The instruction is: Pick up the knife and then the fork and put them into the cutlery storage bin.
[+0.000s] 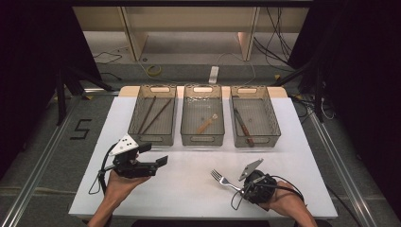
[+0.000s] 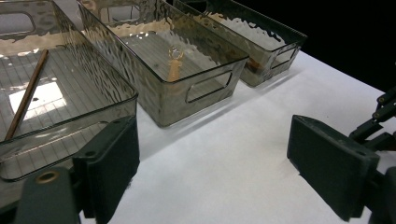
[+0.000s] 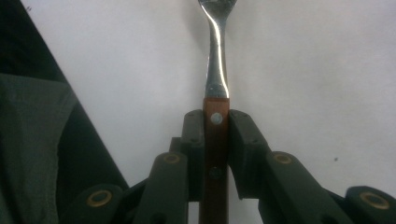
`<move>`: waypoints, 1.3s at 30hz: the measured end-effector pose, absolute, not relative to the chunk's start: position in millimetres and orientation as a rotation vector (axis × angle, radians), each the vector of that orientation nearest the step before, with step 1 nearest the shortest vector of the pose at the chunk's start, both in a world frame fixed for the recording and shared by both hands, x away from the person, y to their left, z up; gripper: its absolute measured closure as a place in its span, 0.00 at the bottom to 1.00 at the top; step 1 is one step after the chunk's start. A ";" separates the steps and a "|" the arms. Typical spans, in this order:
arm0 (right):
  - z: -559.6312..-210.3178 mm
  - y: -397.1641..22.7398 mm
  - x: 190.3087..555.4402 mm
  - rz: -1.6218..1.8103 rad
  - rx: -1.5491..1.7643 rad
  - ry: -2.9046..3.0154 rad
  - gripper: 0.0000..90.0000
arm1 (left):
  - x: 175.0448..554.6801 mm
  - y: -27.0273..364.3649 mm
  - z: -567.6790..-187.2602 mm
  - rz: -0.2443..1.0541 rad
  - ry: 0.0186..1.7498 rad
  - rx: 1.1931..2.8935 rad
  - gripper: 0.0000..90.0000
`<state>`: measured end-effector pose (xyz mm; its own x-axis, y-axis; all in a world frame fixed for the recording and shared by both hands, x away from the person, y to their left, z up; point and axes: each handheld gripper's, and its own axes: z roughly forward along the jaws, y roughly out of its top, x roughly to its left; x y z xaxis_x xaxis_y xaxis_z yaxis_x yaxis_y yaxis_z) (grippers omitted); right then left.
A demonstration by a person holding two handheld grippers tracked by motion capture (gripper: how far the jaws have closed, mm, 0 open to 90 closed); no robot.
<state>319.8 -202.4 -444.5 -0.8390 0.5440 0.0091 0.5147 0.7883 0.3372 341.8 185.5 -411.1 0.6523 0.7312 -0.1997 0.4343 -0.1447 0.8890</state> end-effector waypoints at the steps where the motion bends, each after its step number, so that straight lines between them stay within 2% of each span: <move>1: -443.9 -203.4 321.9 0.515 0.871 2.874 0.86 | 341.9 185.7 -411.0 0.340 0.939 1.778 0.18; 24: -416.9 -222.6 368.3 0.681 0.956 2.732 0.86 | 342.8 186.0 -411.0 0.335 0.937 1.764 0.18; 39: -402.8 -228.8 385.3 0.769 1.001 2.671 0.86 | 342.1 187.1 -411.0 0.333 0.935 1.757 0.18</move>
<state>385.3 -228.8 -402.8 -0.7549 0.6558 0.0062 0.5586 0.6380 0.5301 342.1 187.1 -411.0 0.6533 0.7268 -0.2121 0.4291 -0.1246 0.8946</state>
